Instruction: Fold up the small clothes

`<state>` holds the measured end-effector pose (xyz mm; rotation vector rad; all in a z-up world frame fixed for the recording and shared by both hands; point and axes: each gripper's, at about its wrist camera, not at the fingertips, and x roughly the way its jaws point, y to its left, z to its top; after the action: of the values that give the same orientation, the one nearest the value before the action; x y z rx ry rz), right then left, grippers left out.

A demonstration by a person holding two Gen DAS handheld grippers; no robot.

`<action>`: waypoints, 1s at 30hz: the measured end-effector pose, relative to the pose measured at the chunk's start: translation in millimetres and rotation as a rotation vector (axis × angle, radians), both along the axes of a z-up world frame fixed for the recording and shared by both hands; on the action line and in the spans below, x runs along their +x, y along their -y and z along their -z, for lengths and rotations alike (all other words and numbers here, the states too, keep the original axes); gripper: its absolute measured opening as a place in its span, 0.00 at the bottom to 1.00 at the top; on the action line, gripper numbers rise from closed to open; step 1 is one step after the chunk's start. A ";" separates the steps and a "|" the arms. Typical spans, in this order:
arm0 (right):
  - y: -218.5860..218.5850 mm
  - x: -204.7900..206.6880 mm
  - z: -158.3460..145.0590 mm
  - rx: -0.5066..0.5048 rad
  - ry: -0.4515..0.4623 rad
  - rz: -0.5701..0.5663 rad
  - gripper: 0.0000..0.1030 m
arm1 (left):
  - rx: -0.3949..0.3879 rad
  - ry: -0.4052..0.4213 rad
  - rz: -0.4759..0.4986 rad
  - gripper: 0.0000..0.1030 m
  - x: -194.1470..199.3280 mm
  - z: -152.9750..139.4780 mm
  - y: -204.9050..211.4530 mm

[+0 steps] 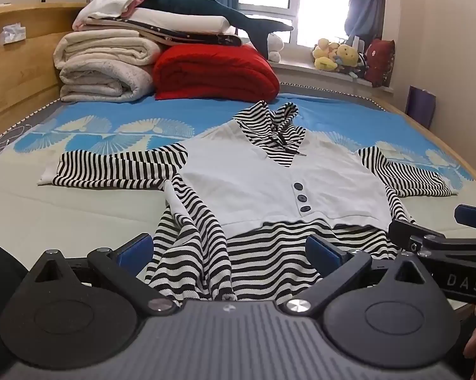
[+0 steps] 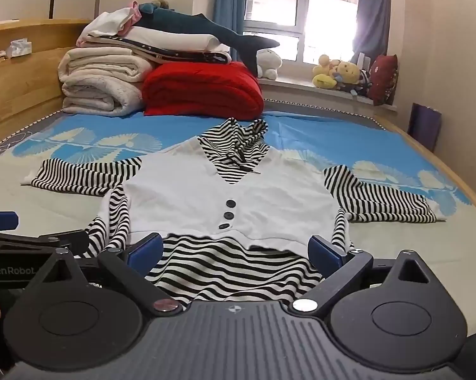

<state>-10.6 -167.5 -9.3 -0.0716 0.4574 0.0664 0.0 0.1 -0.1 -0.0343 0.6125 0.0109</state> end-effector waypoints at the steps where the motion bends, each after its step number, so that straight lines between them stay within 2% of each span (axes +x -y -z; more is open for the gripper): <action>1: -0.9 -0.3 0.2 -0.003 0.001 -0.001 0.95 | 0.000 -0.001 -0.001 0.99 0.1 -0.1 -0.3; 12: -3.9 2.7 2.4 -0.026 -0.019 0.007 0.95 | -0.006 -0.020 -0.007 0.99 4.4 2.7 -2.1; 22: 1.0 2.5 2.2 -0.027 -0.027 0.030 0.95 | 0.010 -0.002 0.008 0.99 3.4 5.2 2.3; 26: 1.2 3.1 1.8 -0.027 -0.027 0.030 0.95 | -0.003 0.033 0.007 0.99 2.6 4.9 2.5; 30: 0.5 2.6 1.6 -0.024 -0.028 0.025 0.95 | -0.006 0.013 0.004 0.99 3.9 5.4 1.1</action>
<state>-8.0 -168.0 -10.9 -0.0882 0.4870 0.0370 3.9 -1.0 -5.5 -0.0386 0.5999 0.0054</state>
